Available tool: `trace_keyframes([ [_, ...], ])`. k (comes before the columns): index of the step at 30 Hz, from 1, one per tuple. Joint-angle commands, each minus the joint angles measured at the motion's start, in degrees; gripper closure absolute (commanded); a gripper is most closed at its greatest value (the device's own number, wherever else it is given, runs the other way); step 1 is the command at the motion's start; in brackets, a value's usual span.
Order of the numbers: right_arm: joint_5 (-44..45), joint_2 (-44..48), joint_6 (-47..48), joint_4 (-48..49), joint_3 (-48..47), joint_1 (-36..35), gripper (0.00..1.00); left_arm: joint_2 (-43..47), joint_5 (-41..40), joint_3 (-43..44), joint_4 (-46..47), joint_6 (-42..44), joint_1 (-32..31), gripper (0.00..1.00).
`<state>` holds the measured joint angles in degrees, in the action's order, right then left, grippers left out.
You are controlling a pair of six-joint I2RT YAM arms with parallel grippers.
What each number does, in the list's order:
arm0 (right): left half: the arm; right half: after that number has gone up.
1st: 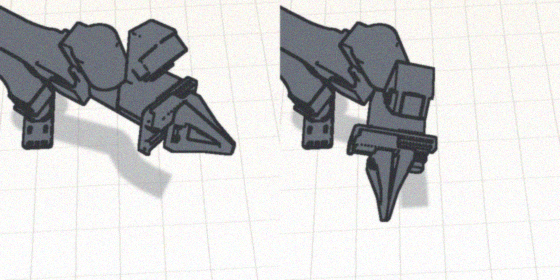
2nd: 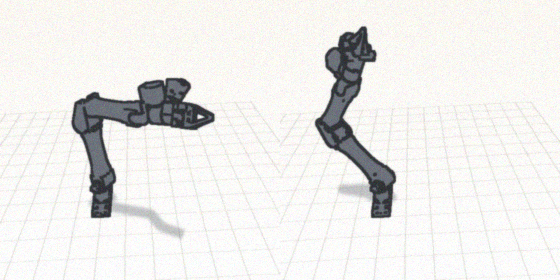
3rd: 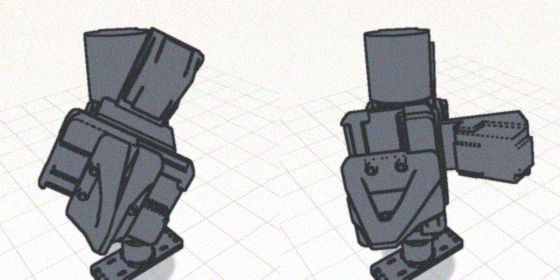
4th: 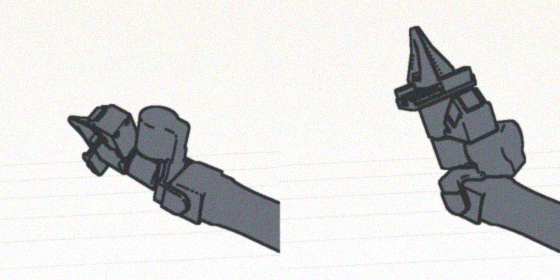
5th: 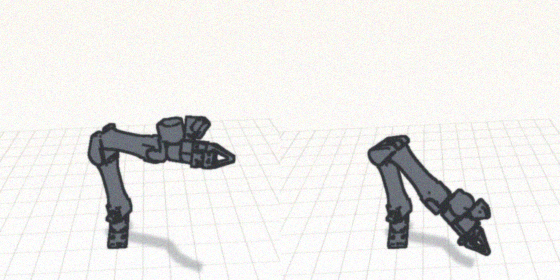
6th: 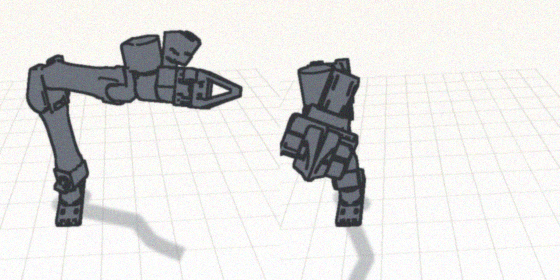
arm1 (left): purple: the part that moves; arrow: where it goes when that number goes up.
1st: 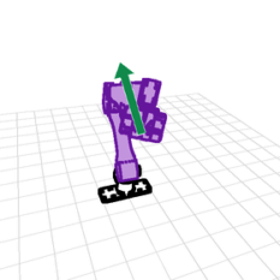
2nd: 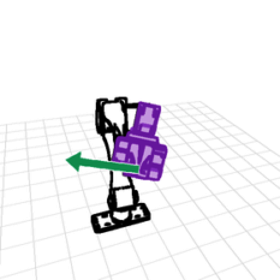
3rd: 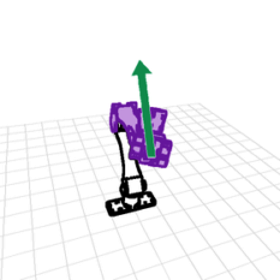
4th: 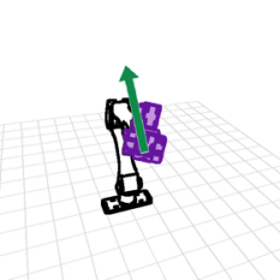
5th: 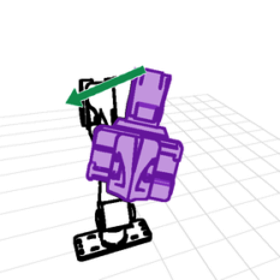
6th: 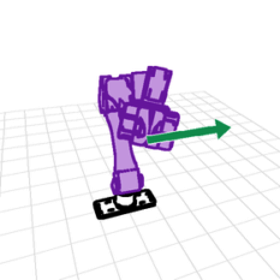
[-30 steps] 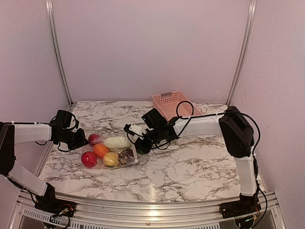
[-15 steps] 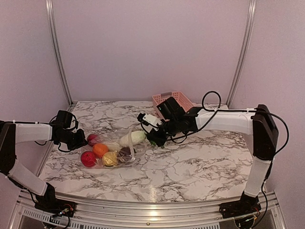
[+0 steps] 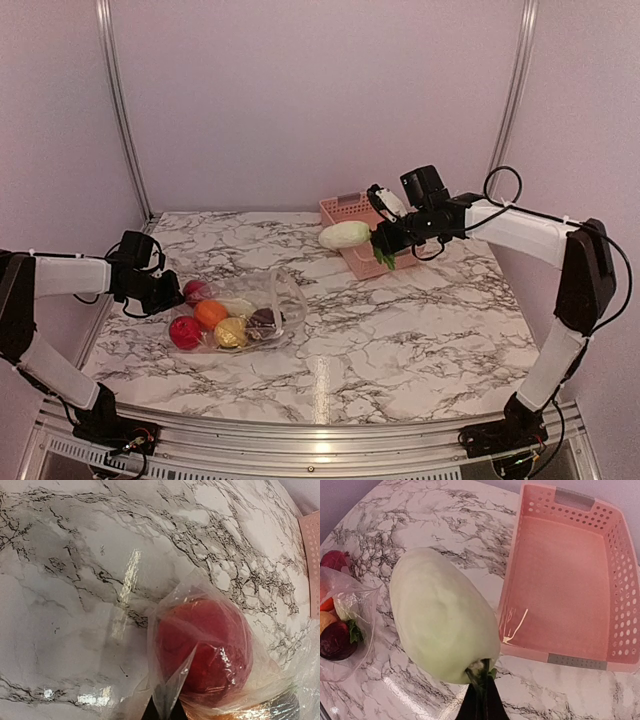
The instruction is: Open the zip-top bag and remove the fake food
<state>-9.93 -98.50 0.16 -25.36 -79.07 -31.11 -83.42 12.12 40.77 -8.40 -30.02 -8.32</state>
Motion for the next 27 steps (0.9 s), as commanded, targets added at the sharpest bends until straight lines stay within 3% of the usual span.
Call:
trace_keyframes([
  [1, 0.81, -2.73, -7.43, 1.91, -6.88, 5.60, 1.00, -1.65, -0.34, 1.39, -0.50, -0.16, 0.06, 1.00],
  [7, 4.85, -10.29, -10.37, 4.56, -14.35, 10.18, 1.00, -1.57, -0.08, 1.08, 0.76, -1.23, 0.05, 1.00],
  [11, 7.51, -15.18, -9.72, 8.91, -15.89, 10.89, 0.99, -1.56, 0.29, 0.76, 1.91, -1.93, 0.06, 1.00],
  [20, 13.07, -29.09, -8.69, 8.64, -24.93, 11.26, 0.98, -1.81, 0.36, 0.30, 2.71, -2.17, 0.05, 1.00],
  [22, 13.39, -30.95, -7.94, 8.67, -26.13, 11.26, 0.93, -1.96, 0.74, 0.14, 3.14, -2.26, 0.06, 1.00],
  [27, 14.12, -32.68, -5.91, 6.96, -30.25, 11.38, 0.66, -2.42, 1.16, -0.24, 3.70, -2.59, 0.05, 1.00],
])
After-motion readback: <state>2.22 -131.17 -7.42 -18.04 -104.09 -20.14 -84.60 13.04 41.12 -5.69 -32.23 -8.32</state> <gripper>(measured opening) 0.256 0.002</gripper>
